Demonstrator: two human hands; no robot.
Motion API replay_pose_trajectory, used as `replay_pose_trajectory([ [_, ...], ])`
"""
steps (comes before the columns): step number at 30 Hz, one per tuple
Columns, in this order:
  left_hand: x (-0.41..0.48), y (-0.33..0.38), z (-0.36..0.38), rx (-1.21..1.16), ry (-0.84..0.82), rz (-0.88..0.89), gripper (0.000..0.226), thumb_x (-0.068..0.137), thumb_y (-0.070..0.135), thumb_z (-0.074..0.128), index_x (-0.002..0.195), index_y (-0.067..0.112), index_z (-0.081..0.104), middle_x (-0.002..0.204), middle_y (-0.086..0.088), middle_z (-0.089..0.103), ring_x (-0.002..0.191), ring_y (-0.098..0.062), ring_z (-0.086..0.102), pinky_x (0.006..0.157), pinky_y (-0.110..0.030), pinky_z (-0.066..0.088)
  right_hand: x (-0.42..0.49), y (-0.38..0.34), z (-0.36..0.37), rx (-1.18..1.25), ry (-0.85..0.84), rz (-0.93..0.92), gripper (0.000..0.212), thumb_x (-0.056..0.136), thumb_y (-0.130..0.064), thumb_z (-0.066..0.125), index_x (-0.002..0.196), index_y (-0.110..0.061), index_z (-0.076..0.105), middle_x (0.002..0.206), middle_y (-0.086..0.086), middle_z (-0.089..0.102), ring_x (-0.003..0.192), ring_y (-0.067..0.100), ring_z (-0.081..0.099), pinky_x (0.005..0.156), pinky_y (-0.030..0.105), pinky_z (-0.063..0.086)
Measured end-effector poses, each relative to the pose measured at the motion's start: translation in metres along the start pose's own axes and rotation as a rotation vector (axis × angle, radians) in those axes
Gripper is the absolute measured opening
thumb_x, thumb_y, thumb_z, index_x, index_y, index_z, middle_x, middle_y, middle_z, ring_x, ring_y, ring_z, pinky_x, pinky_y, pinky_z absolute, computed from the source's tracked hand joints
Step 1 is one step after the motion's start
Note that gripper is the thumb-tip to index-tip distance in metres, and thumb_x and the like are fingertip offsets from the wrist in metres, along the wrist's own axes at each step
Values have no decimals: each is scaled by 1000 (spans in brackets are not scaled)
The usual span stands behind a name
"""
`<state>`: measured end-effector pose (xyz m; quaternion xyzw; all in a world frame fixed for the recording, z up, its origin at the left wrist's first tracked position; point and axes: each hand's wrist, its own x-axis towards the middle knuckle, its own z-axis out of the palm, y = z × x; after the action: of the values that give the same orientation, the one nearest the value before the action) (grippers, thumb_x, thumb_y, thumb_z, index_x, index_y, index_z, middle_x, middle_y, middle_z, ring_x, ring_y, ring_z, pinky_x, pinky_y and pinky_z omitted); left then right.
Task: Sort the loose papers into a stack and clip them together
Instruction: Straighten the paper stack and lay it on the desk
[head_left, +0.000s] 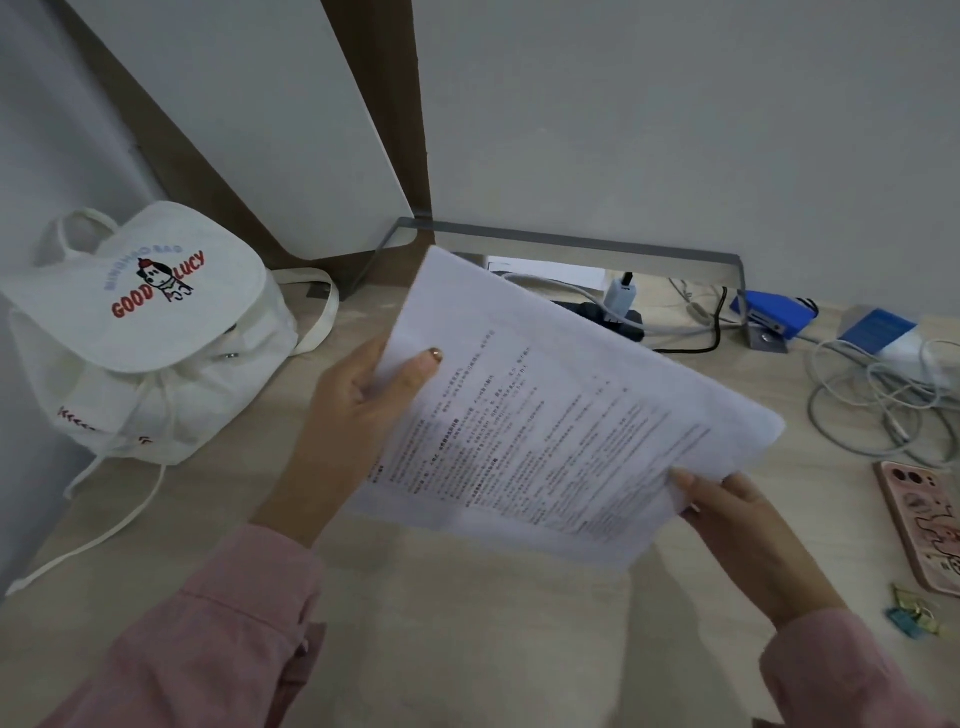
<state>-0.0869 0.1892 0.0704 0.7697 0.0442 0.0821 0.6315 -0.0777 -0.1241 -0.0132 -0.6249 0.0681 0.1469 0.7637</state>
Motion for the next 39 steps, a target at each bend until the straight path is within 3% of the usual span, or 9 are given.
replay_pose_trajectory([
  [5,-13,-45,-20,-163,9,-131,22,67,38,69,84,24,72,80,10,72,74,-6,66,65,-23,53,7,-10,2,33,0,-77,29,74,-7,57,100,-5,68,104,6,73,96,17,67,85,24,54],
  [9,-29,-96,-17,-150,-31,-407,26,65,23,71,91,27,68,80,16,75,86,-10,67,78,-30,51,11,22,-1,-194,-25,73,62,49,-39,86,100,-6,72,107,13,72,102,30,66,80,28,57],
  [15,-33,-105,-17,-144,26,-364,21,65,9,65,85,18,68,69,18,73,69,4,66,63,-10,50,1,16,3,-176,-56,5,60,46,-45,85,96,-13,75,102,4,74,95,14,69,76,17,54],
  [18,-35,-110,-18,-133,14,-362,23,58,20,67,80,16,66,63,15,69,66,2,63,62,-7,48,0,19,4,-199,-59,26,23,69,-20,72,91,-13,72,87,-6,77,85,4,70,66,8,50],
  [21,-38,-116,-13,-110,20,-410,21,65,14,72,85,15,66,65,12,70,63,4,63,60,-5,47,1,27,8,-218,-57,107,22,79,-2,60,99,-7,69,91,-4,76,91,8,69,67,9,50],
  [25,-35,-112,-14,-120,12,-364,16,74,-4,67,89,1,61,68,5,67,59,8,62,59,-6,46,3,30,1,-192,-19,77,61,50,-46,84,99,-10,73,104,4,74,99,13,68,75,13,51],
  [29,-36,-116,-8,-121,-66,-398,33,67,21,74,91,1,62,71,2,65,58,10,61,57,-3,44,4,32,5,-231,-3,105,72,42,-56,84,98,-12,74,106,5,73,101,17,67,74,13,52],
  [34,-15,-114,-19,-17,-90,-490,17,85,14,63,90,30,67,78,21,74,75,2,68,68,-21,49,9,6,11,-259,-45,131,47,64,-46,75,100,-16,73,101,8,74,92,27,70,73,27,58],
  [39,-11,-116,-28,-266,-274,-738,25,85,26,58,106,19,68,101,-5,74,87,-21,71,74,-34,53,4,8,14,-84,51,294,21,87,-14,57,106,-14,66,91,13,74,72,29,71,59,36,58],
])
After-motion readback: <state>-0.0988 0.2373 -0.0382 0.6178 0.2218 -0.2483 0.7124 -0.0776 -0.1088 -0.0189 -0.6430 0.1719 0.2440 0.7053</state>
